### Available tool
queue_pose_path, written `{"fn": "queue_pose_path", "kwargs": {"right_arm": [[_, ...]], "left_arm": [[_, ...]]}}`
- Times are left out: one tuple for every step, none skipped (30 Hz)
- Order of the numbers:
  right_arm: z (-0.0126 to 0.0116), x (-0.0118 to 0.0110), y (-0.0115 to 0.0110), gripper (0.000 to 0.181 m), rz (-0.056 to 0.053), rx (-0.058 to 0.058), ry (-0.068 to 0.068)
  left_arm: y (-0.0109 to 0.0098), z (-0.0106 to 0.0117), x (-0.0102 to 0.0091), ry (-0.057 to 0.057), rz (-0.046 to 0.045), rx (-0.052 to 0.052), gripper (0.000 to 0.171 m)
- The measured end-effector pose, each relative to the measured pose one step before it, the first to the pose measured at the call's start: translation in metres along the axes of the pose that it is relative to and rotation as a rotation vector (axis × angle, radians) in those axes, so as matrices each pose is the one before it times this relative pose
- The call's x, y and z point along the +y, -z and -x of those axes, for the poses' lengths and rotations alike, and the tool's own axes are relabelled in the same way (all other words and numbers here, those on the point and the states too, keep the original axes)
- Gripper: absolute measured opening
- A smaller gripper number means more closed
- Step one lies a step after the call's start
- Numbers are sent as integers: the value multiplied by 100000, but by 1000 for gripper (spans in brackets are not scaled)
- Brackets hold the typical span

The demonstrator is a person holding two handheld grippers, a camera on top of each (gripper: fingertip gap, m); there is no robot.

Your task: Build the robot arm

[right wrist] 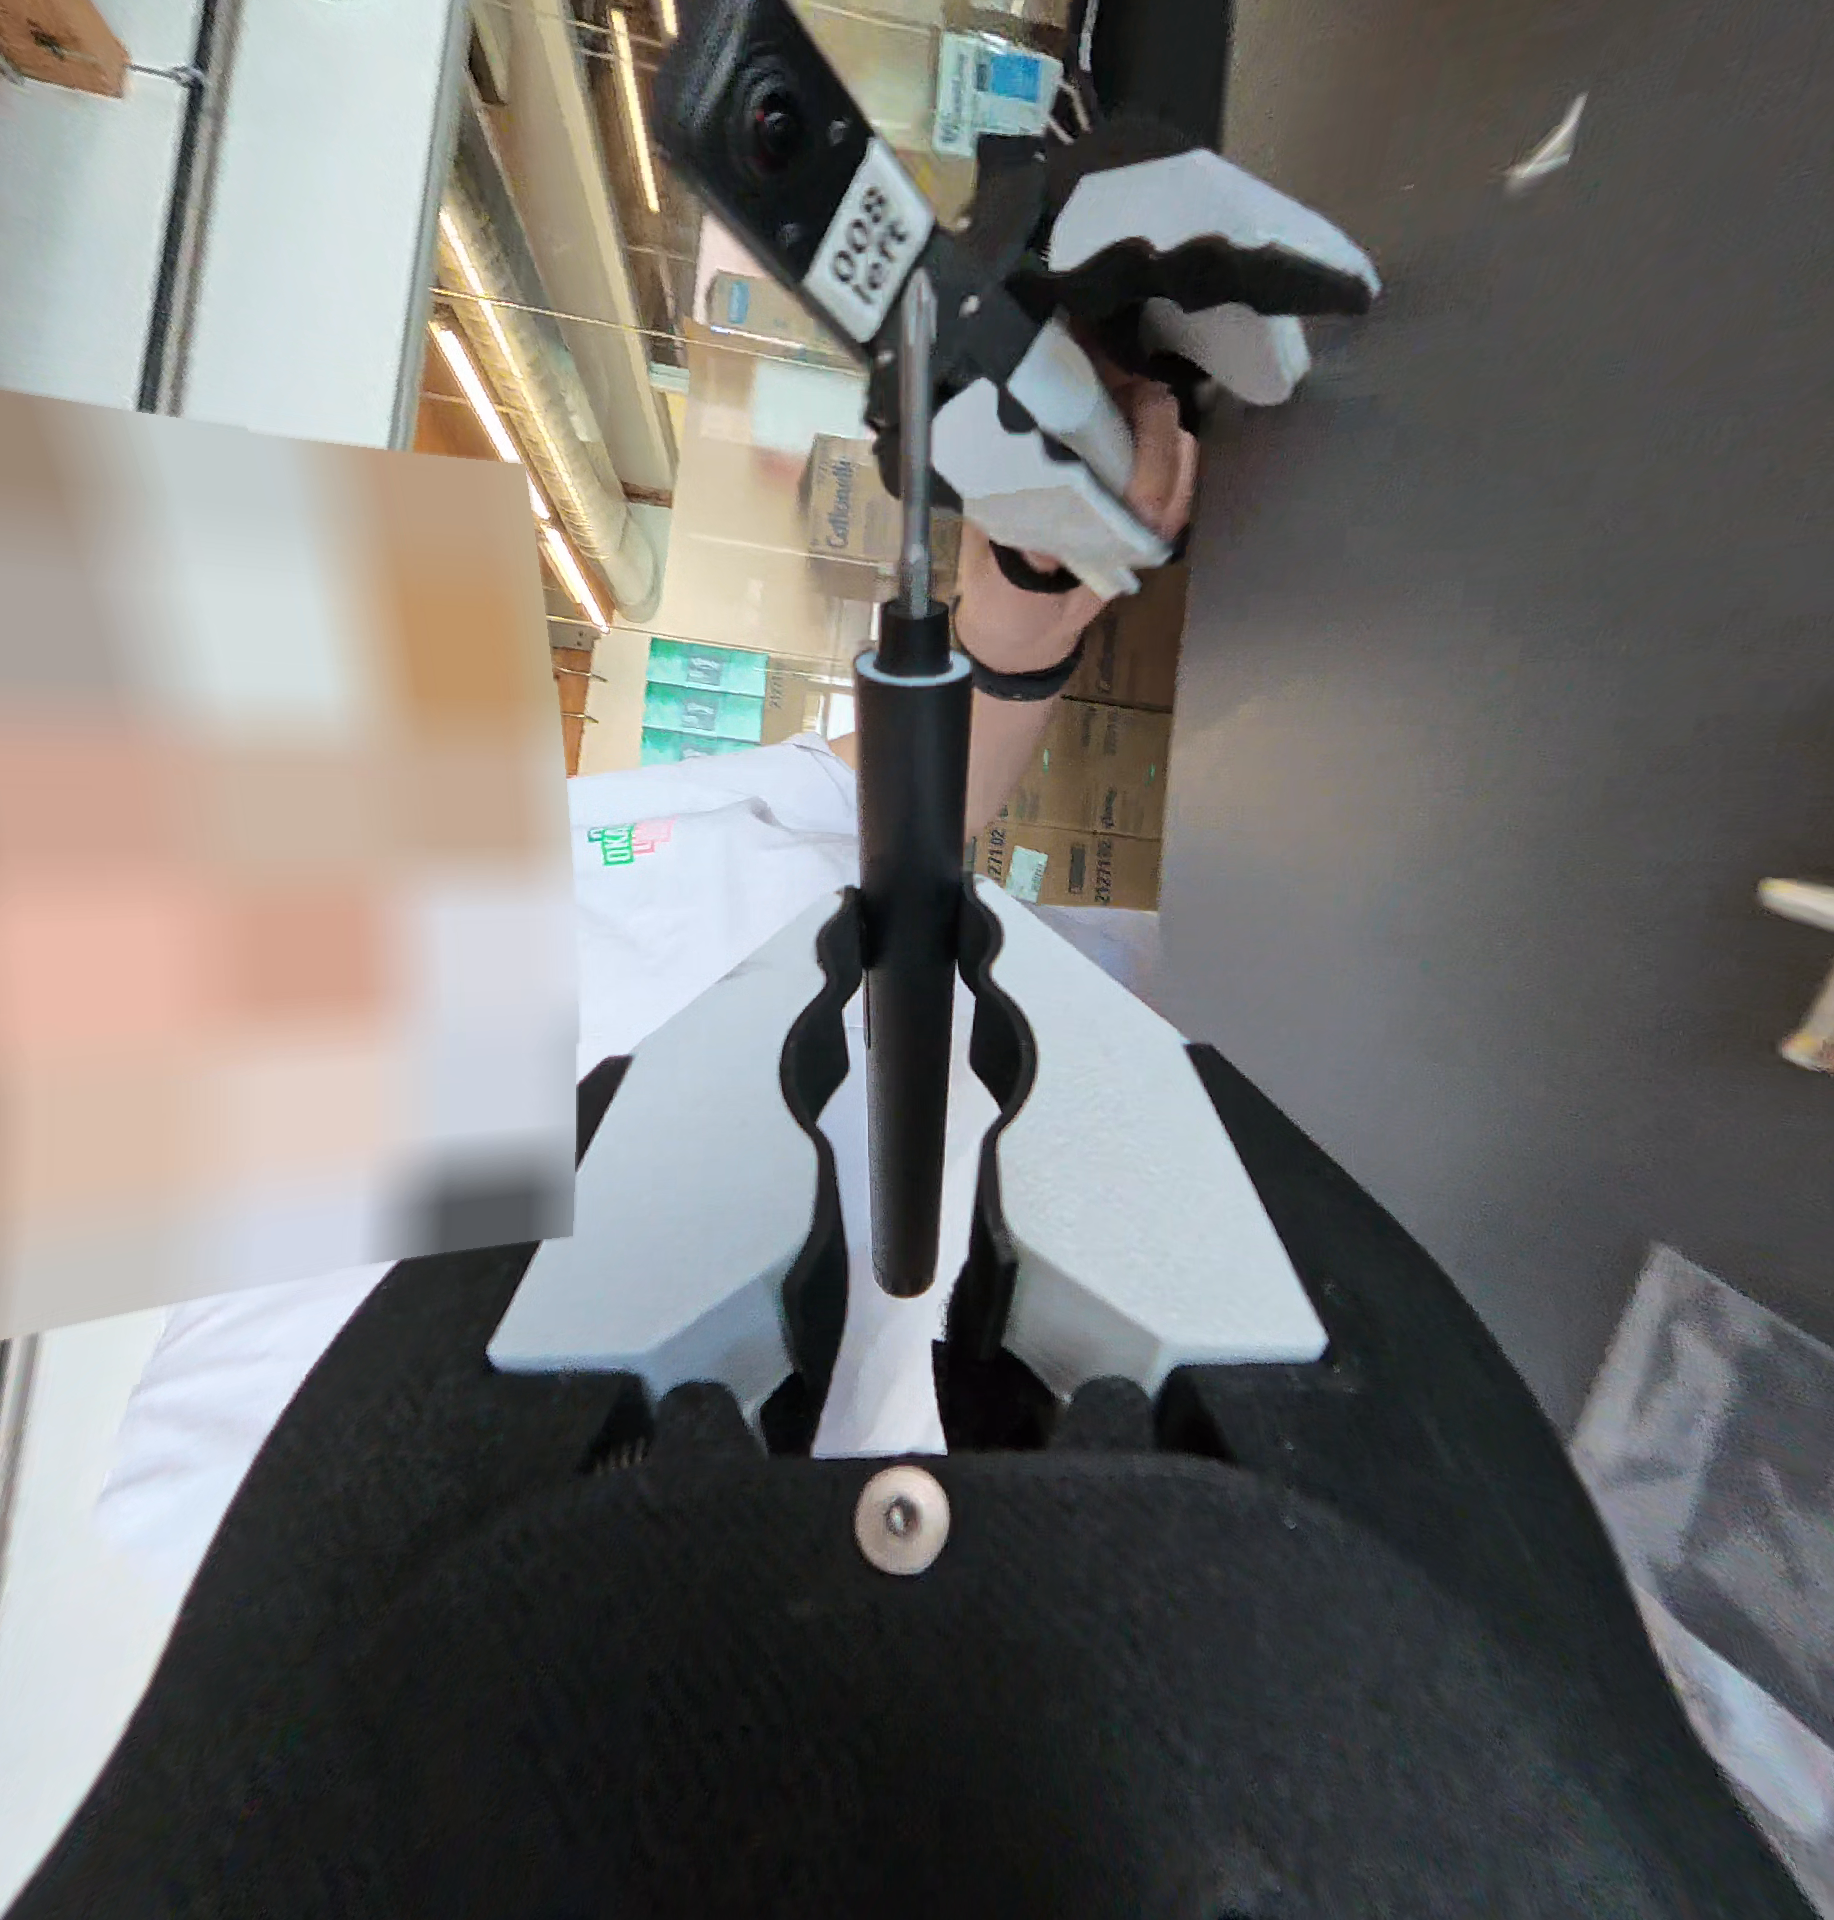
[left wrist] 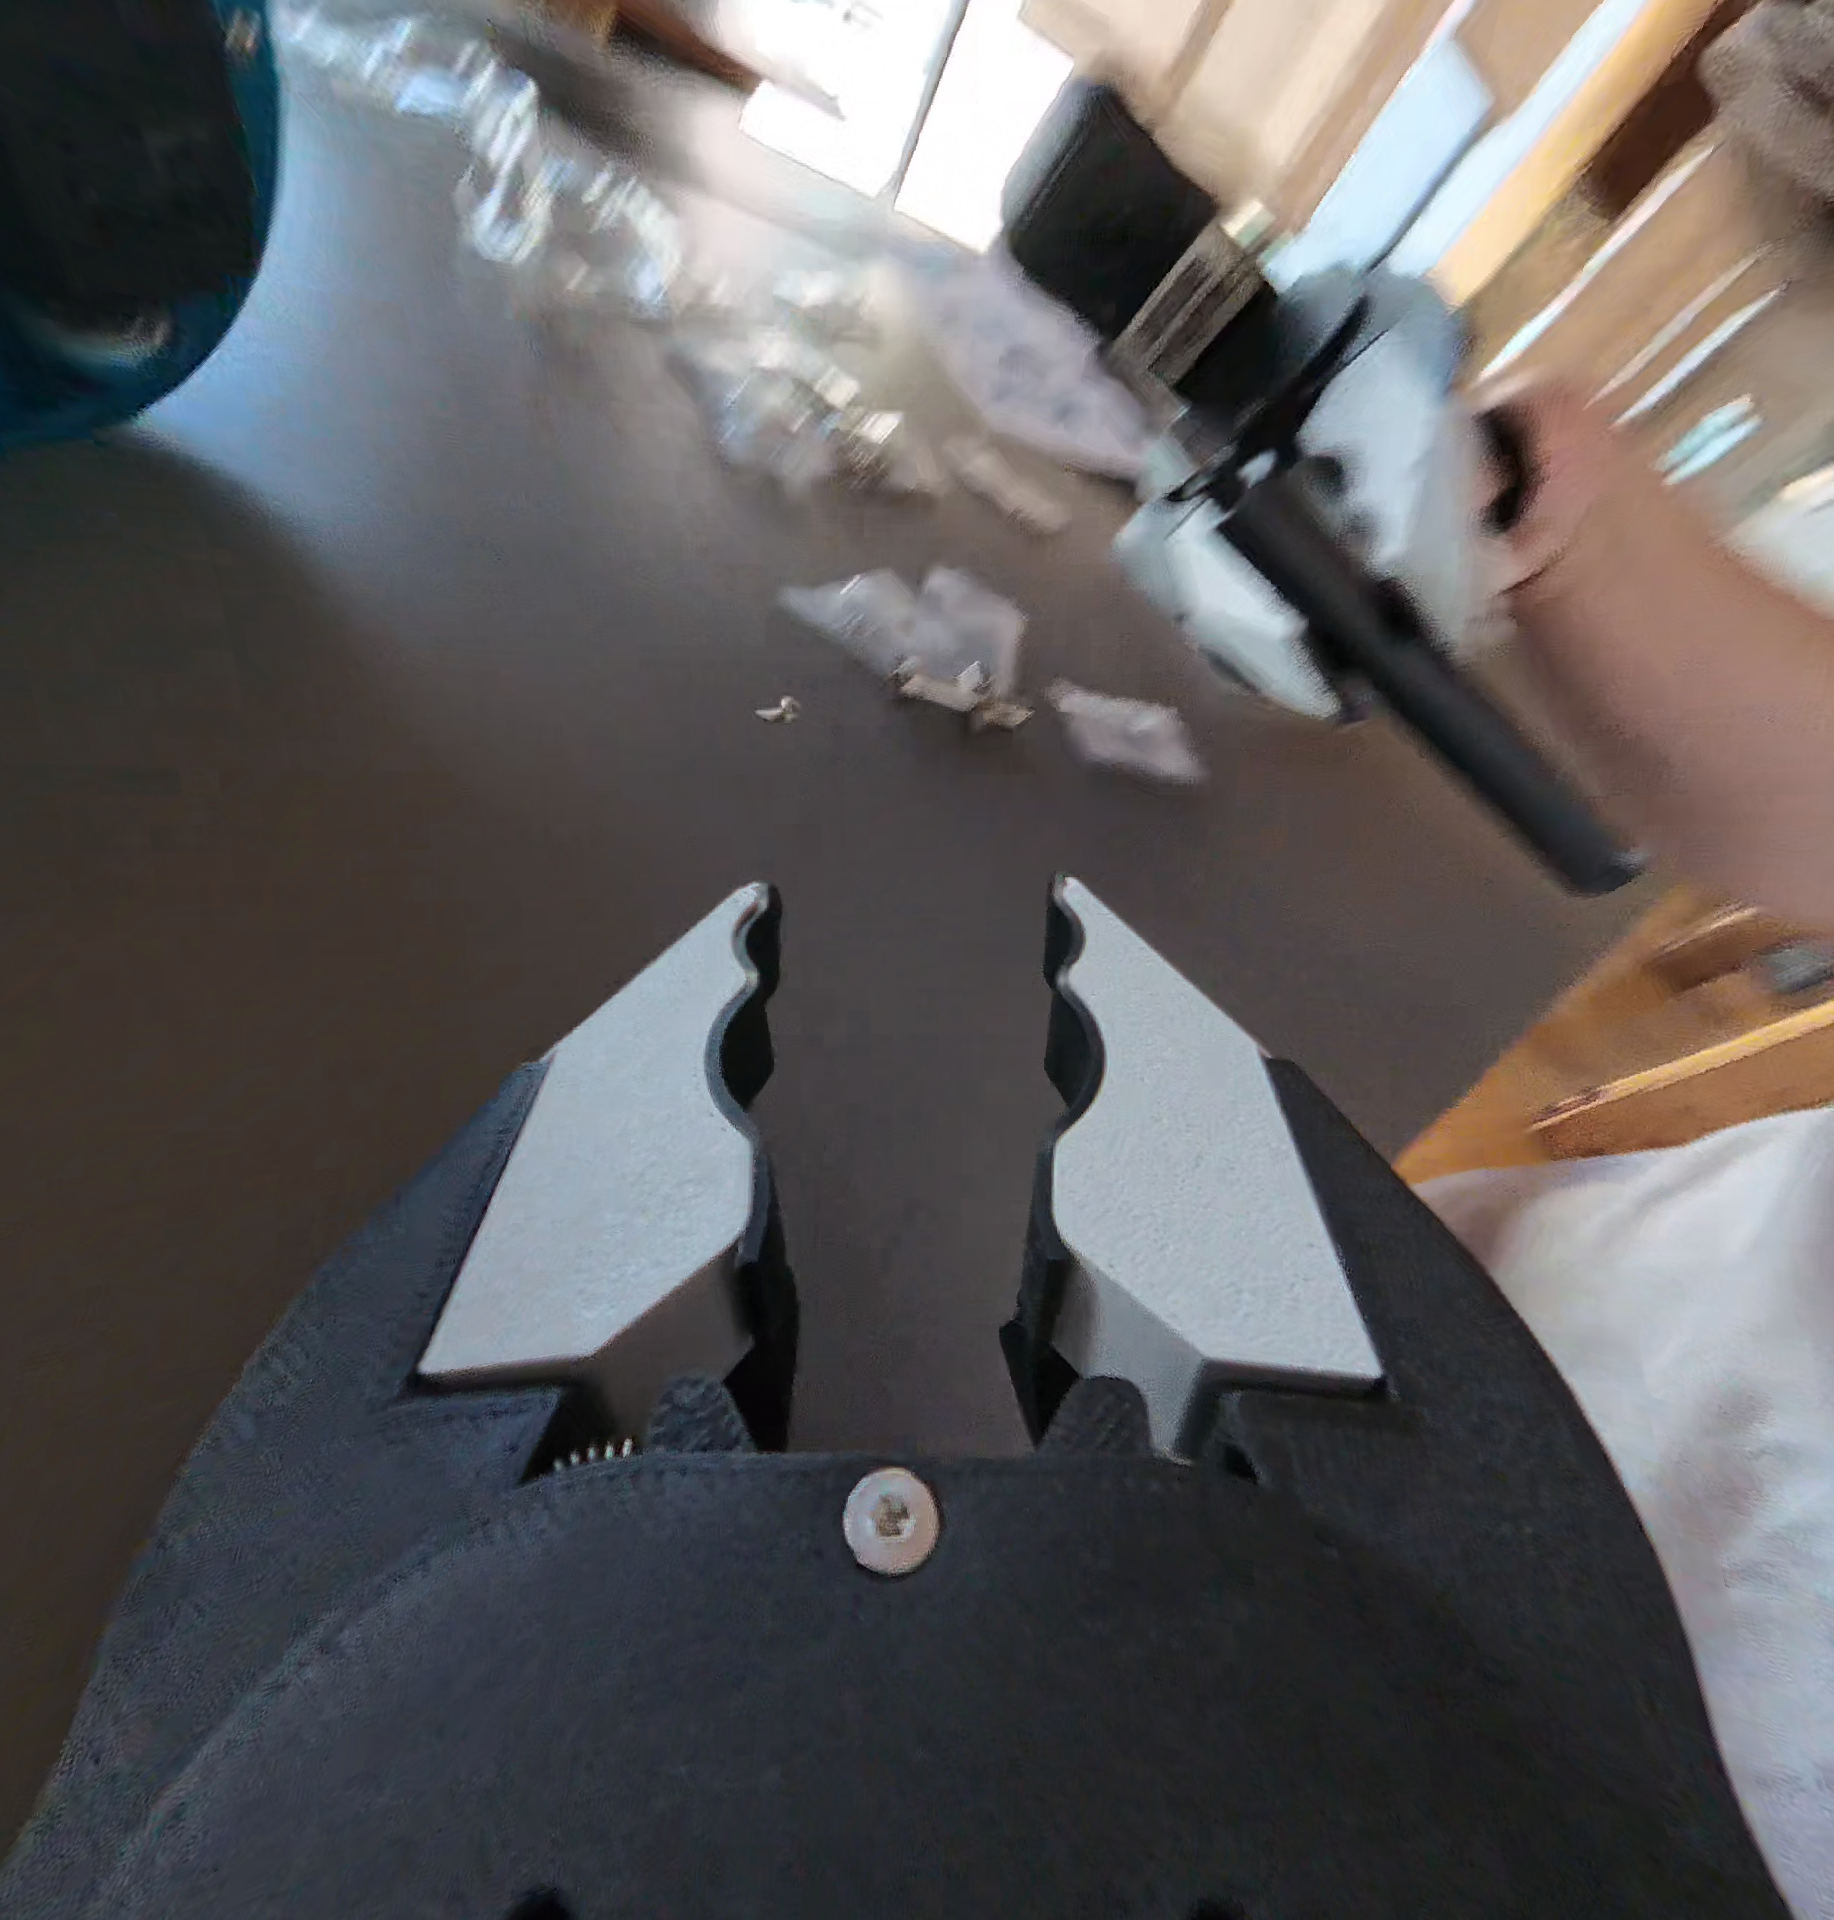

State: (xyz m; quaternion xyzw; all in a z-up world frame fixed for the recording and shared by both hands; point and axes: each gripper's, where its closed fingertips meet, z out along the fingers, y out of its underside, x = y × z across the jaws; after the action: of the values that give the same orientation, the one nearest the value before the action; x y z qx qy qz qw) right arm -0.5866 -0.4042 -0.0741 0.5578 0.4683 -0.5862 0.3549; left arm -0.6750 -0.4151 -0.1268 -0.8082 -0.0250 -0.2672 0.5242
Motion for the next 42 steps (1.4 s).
{"fn": "queue_pose_path", "kwargs": {"right_arm": [[-534, -24, 188, 17, 580, 1510, -1955], [-378, -47, 149, 17, 684, 676, -1100], [-224, -128, 123, 17, 398, -66, -849], [-95, -294, 102, 17, -423, -452, -879], [22, -379, 70, 17, -744, -634, -610], [141, -389, 43, 17, -586, -722, 54], [172, -345, 24, 17, -222, -362, 801], [122, -376, -10, 17, -503, 224, 1061], [76, -433, -20, 17, -1115, 605, 937], [69, -417, -51, 17, -1199, 396, 1210], [96, -371, -83, 17, -1255, -39, 1216], [73, -417, -125, 17, -2006, 109, 1058], [96, -422, -171, 17, -2543, -125, 781], [197, -356, -211, 17, -2652, -814, 647], [274, -254, -237, 17, -2360, -1229, 865], [295, -148, -249, 17, -1817, -1209, 1056], [237, -80, -271, 17, -1481, -807, 1291], [163, -79, -272, 17, -1424, -285, 1131], [34, -133, -271, 17, -1744, 447, 604], [-42, -176, -269, 17, -1945, 881, 645], [-71, -116, -254, 17, -1638, 846, 609], [-215, -7, -266, 17, -1040, 1352, -299], [-475, 148, -278, 17, -126, 2538, -1616], [-634, 230, -339, 17, 701, 2979, -1923], [-581, 271, -434, 17, 1326, 2067, -1996], [-436, 267, -514, 17, 1663, 442, -2400], [-432, 194, -612, 17, 1378, -278, -3501], [-535, 102, -686, 17, 918, 75, -3710], [-600, 148, -728, 17, 1419, 436, -3618], [-677, 138, -709, 17, 1513, 1233, -3305], [-693, 140, -633, 17, 1933, 1999, -2505], [-613, 38, -483, 17, 1712, 2389, -1632], [-473, -153, -334, 17, 801, 2774, -616], [-423, -191, -196, 17, 638, 3639, 215], [-310, -150, -73, 17, 907, 3934, 1174], [-270, -95, 57, 17, 1286, 4215, 1376], [-382, -64, 181, 17, 1449, 5314, 1569], [-377, -23, 278, 17, 1700, 5507, 2120], [-457, -17, 344, 17, 1576, 5780, 1815], [-603, -32, 374, 17, 1381, 6780, 1320], [-537, 13, 360, 17, 1622, 6538, 2105], [-424, 47, 313, 17, 1627, 5894, 1944]], "left_arm": [[-182, 697, 390, -829, 3697, -5167, 38], [65, 556, -476, -1326, -480, -4066, 36], [215, 991, -600, -1710, -279, -5357, 33], [199, 1287, -454, -1961, 1264, -5230, 33], [39, 1224, -272, -1604, 2503, -2910, 36], [-63, 1226, -133, -37, 3340, -1599, 40], [-162, 943, -114, 935, 3350, 789, 43], [-228, 883, -13, 749, 3856, 1247, 48], [-252, 830, 123, -268, 4530, 1439, 51], [-279, 651, 158, -1611, 3996, 1924, 50], [-257, 668, 71, -2454, 2463, 908, 43], [-105, 652, -170, -1744, 484, 5, 36], [-149, 82, -151, -1653, 910, 2910, 35], [-67, -541, 148, -1768, 2712, 5332, 35], [34, -338, 338, -3259, 2389, 2425, 32], [76, -40, 241, -5136, -483, -527, 29], [123, -73, 173, -4681, -868, -775, 25], [144, -4, 238, -3538, 571, -898, 22], [163, 112, 184, -2912, 764, -878, 22], [159, 371, 63, -1039, -148, -1762, 24], [112, 260, -2, 680, -471, -341, 27], [54, -183, -27, 1266, -158, 2748, 31], [66, -271, 14, 474, 290, 2926, 35], [108, -155, 120, -726, 648, 1655, 35], [159, -179, 217, -1834, 919, 1265, 34], [231, -181, 264, -1917, 964, 1013, 34], [254, -74, 259, -1075, 792, 434, 32], [212, -107, 211, -321, 234, 892, 31], [140, -137, 130, 304, 73, 1326, 30], [47, -111, 56, 87, -40, 1229, 30], [0, -44, 17, -660, 256, 741, 29], [-46, 92, -21, -1482, 537, 53, 28], [-76, 131, -51, -1892, 775, -142, 28], [-95, 242, -100, -2139, 1203, -907, 28], [-100, 381, -131, -2498, 1314, -1800, 27], [-152, 163, -149, -2398, 1754, -685, 26], [-189, 18, -241, -1784, 1706, 175, 25], [-249, 35, -324, -1467, 977, 36, 23], [-358, -264, -214, -1106, 1126, 1849, 22], [-416, -177, -37, -128, 1556, 1433, 21], [-263, 83, -311, 784, -980, -139, 20], [-188, 65, -211, 2118, -358, 173, 17]]}}
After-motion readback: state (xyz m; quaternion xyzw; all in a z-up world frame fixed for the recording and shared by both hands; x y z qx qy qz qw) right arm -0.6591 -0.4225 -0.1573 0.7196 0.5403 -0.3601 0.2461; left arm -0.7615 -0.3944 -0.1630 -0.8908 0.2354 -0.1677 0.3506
